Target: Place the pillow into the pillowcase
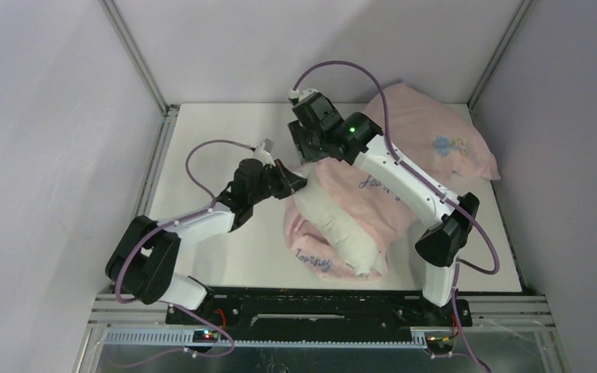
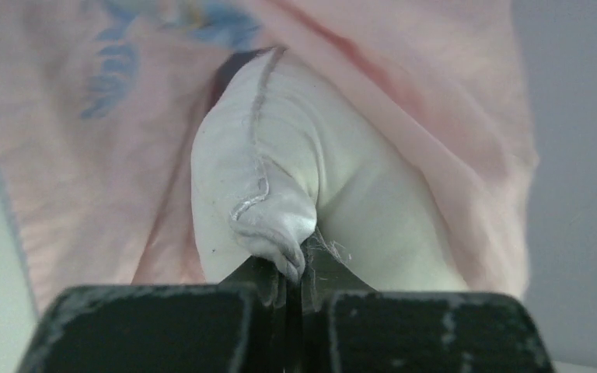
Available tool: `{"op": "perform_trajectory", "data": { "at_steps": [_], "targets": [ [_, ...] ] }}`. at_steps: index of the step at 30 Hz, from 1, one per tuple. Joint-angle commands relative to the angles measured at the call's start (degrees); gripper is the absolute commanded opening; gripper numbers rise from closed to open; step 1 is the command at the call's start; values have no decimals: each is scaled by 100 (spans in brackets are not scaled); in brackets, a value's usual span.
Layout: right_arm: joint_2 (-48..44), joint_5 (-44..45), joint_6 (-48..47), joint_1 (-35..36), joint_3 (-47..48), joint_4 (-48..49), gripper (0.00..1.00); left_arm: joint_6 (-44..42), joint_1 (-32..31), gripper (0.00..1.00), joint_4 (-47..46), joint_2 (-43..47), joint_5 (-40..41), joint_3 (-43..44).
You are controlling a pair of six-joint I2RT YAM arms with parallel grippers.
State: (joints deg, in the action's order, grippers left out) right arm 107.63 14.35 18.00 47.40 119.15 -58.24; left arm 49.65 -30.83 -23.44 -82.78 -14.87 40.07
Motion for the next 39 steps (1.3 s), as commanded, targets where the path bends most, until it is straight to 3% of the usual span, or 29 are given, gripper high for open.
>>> {"op": "perform_trajectory", "data": {
  "at_steps": [1, 4, 9, 18, 25, 28, 29, 30, 31, 32, 35, 39],
  "targets": [
    [-426, 477, -216, 343, 6, 388, 56, 28, -127, 0, -572, 446, -26, 123],
    [-355, 906, -414, 529, 136, 283, 56, 12, -173, 0, -602, 478, 14, 10],
    [-176, 1401, -794, 648, 86, 159, 47, 112, -186, 0, -666, 490, 49, -151],
    [2, 1467, -1059, 413, -730, 482, 53, 343, -200, 0, -980, 400, 64, -428],
    [252, 1611, -1055, 369, -998, 596, 52, 336, -204, 0, -944, 471, 72, -452],
    [387, 1908, -993, 299, -976, 485, 43, 352, -204, 0, -948, 529, 72, -473],
    [411, 1927, -964, 285, -903, 424, 34, 334, -204, 0, -934, 565, 84, -474],
    [417, 1919, -938, 296, -814, 370, 16, 308, -196, 0, -924, 600, 96, -463],
    [405, 1897, -917, 327, -642, 314, 5, 276, -196, 0, -910, 627, 94, -431],
    [387, 1847, -905, 379, -411, 240, 0, 234, -195, 0, -876, 632, 85, -369],
    [412, 1267, -775, 497, 585, 76, 0, 220, -214, 0, -1018, 575, 11, -242],
    [613, -321, -195, 611, 1788, 2, 0, 240, -358, 0, -1148, 449, 71, -21]
  ]
}}
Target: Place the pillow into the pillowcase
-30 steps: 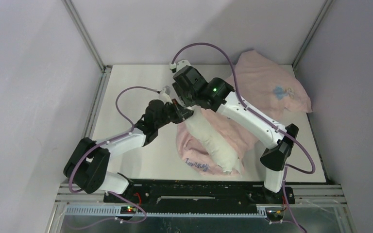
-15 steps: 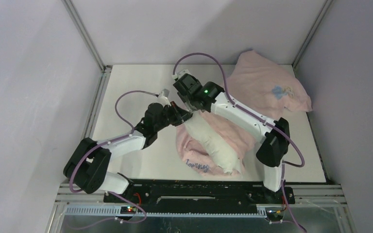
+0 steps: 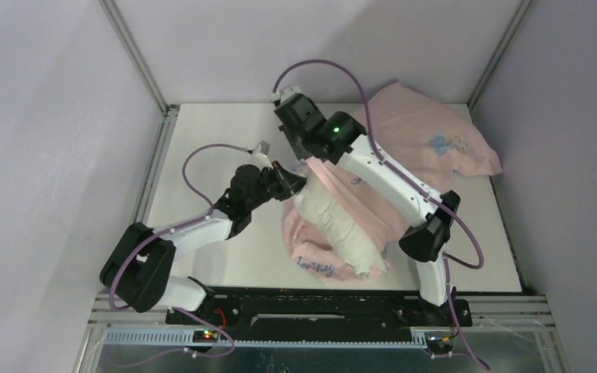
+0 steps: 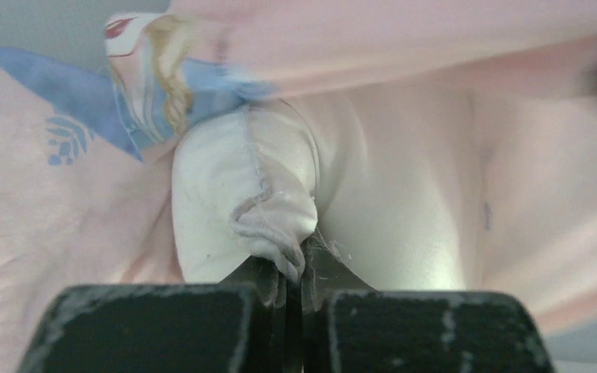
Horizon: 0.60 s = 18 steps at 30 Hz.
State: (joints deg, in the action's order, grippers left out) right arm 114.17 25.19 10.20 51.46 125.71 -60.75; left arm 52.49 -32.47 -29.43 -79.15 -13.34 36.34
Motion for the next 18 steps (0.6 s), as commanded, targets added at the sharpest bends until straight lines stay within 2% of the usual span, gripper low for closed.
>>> {"op": "perform_trajectory", "data": {
  "at_steps": [1, 4, 7, 10, 13, 14, 16, 17, 18],
  "targets": [
    [-40, -1500, 649, 307, 1204, 306, 0, -50, -183, 0, -570, 51, -50, 427],
    [-206, -1469, 884, 509, 878, 456, 0, 137, 197, 0, -642, 7, 60, 579],
    [-612, -1667, 1117, 467, -171, 930, 0, 754, 820, 0, -972, -206, 21, 678],
    [-890, -2009, 1314, 377, -1044, 1372, 0, 964, 1242, 0, -803, -719, 86, 1063],
    [-1055, -1844, 1335, 351, -1461, 1401, 2, 1208, 1590, 0, -897, -1202, 1, 1260],
    [-1065, -1768, 1308, 333, -1485, 1336, 13, 1267, 1665, 0, -932, -1346, -133, 1352],
    [-1116, -1372, 1193, 368, -1444, 1114, 43, 1223, 1715, 0, -884, -1487, -296, 1481],
    [-1173, -1185, 1109, 396, -1444, 1049, 55, 1163, 1715, 0, -790, -1501, -320, 1534],
    [-1230, -1016, 1048, 429, -1472, 1005, 61, 1118, 1717, 0, -675, -1524, -363, 1599]
  ]
}}
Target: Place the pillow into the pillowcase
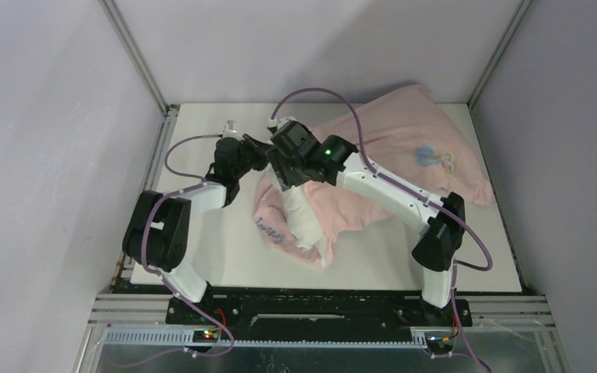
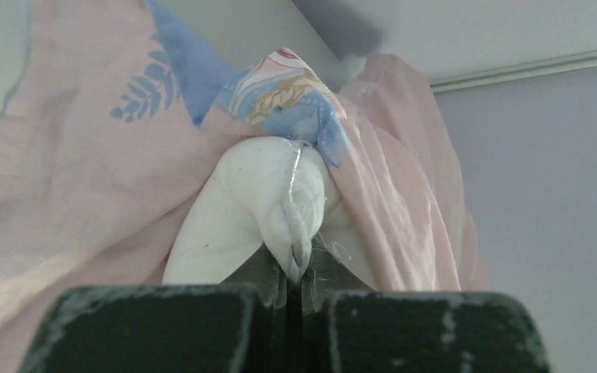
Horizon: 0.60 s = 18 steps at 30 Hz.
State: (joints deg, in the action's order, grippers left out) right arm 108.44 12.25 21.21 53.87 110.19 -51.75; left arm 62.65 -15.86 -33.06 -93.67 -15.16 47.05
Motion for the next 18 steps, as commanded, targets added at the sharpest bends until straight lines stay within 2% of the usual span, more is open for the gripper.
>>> {"op": "perform_trajectory", "data": {
  "at_steps": [1, 3, 5, 7, 9, 11, 14, 18],
  "targets": [
    [-718, 428, -113, 212, 20, 65, 64, 83, 63, 0, -220, -118, -221, 594],
    [-867, 817, -178, 273, -163, -15, 65, 53, 93, 0, 48, -139, -233, 728],
    [-1088, 1062, -184, 304, -533, 19, 65, -61, 144, 7, 390, -100, -216, 868],
    [-1368, 1232, -124, 341, -996, 137, 63, -254, 188, 21, 979, 44, -112, 1015],
    [-1718, 1320, -29, 390, -1491, 331, 59, -505, 220, 50, 1494, 322, 18, 1121],
    [-1993, 1268, 75, 412, -1942, 548, 58, -849, 223, 61, 2163, 638, 220, 1211],
    [-2141, 1168, 200, 462, -2351, 788, 58, -1325, 232, 72, 3163, 1132, 559, 1193],
    [-2131, 1315, 202, 632, -2620, 955, 58, -1438, 166, 79, 3729, 1820, 658, 590]
  ]
}}
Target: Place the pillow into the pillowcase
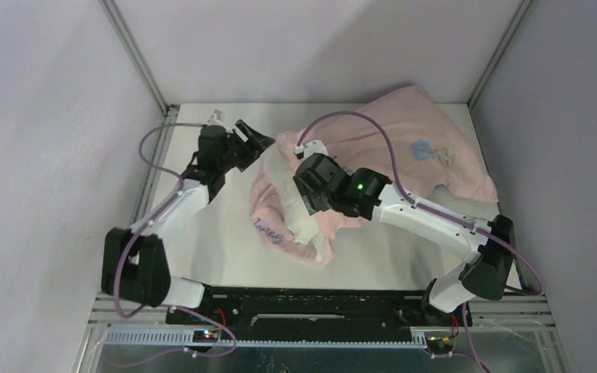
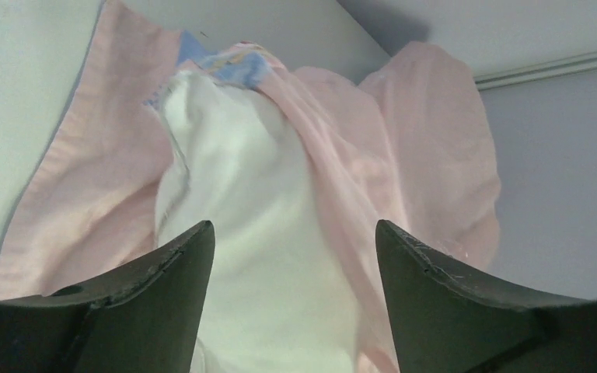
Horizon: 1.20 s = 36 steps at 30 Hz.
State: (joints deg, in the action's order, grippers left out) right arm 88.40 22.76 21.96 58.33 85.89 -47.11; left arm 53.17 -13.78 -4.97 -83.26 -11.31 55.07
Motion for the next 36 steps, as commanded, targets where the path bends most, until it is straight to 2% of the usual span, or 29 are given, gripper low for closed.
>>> {"op": "perform_trajectory", "data": {
  "at_steps": [1, 7, 10, 14, 17, 22, 24, 29, 36],
  "targets": [
    [-122, 267, 114, 191, -258, 545, 58, -510, -83, 80, 991, 966, 290, -407],
    [69, 314, 79, 204, -516, 788, 58, -221, -684, 83, 841, 1483, 198, -1411],
    [248, 281, 25, 202, -597, 979, 59, 78, -1011, 82, 379, 1320, 173, -1647],
    [489, 545, -24, 204, -622, 1024, 60, 501, -1135, 78, -529, 1062, 81, -1884],
    [581, 728, -7, 198, -630, 1017, 55, 652, -1136, 63, -947, 808, 56, -1878],
    [535, 1108, 46, 202, -632, 836, 33, 920, -1130, 14, -1307, 332, 11, -1725],
    [388, 1236, 100, 212, -629, 700, 23, 972, -1128, 1, -1301, 208, 56, -1624],
    [-248, 1309, 115, 418, -631, 392, 1, 991, -1135, 0, -1053, 105, 314, -1330],
    [-798, 539, 316, 1172, -357, -88, 0, 1144, -1151, 0, -685, 105, 668, -720]
  ]
}}
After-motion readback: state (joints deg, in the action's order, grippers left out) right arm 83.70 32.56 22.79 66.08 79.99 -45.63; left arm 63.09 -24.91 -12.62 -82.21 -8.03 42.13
